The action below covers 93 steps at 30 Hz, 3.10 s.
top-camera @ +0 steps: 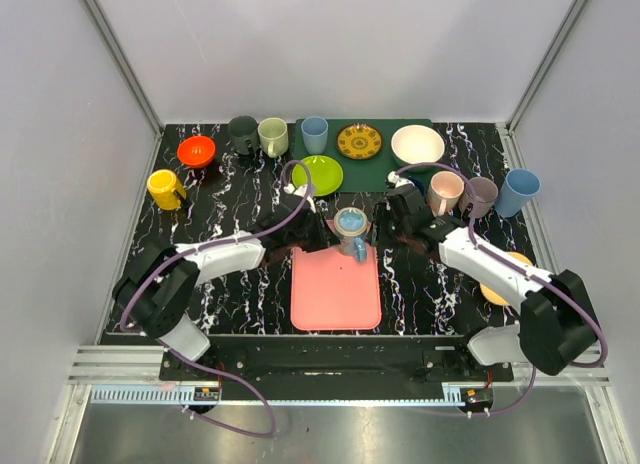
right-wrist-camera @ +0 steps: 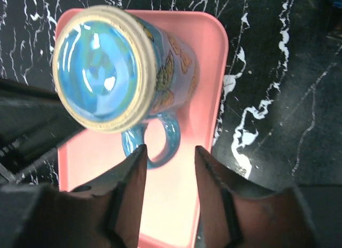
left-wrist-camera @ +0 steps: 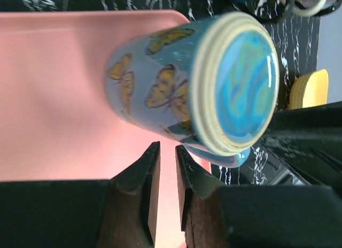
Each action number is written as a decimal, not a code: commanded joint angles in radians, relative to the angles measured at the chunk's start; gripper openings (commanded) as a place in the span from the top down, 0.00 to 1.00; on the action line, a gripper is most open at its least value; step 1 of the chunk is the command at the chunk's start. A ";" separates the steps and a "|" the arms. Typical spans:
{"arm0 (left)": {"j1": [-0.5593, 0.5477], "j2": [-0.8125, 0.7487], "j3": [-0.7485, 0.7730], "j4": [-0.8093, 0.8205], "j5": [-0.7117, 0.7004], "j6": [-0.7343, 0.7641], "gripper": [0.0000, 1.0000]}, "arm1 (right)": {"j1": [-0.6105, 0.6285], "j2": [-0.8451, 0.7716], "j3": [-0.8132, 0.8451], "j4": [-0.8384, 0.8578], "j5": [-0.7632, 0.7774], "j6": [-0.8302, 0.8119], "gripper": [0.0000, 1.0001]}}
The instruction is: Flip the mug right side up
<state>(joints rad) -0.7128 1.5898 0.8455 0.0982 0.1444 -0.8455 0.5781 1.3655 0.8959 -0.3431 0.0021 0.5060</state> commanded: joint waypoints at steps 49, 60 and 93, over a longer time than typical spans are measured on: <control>0.018 -0.731 -0.279 -0.247 -0.224 0.094 0.45 | 0.129 0.115 0.324 -0.220 0.112 -0.236 1.00; 0.018 -1.097 -0.643 0.445 -0.118 -0.105 0.09 | -0.020 -0.220 0.106 0.188 -0.348 0.109 1.00; -0.011 -0.389 -0.436 1.270 0.175 -0.366 0.22 | -0.027 -0.286 -0.149 0.940 -0.722 0.525 1.00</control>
<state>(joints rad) -0.7208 1.1294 0.3073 1.1770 0.3260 -1.1648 0.5282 1.1481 0.7177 0.4751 -0.6746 1.0729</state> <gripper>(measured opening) 0.835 0.273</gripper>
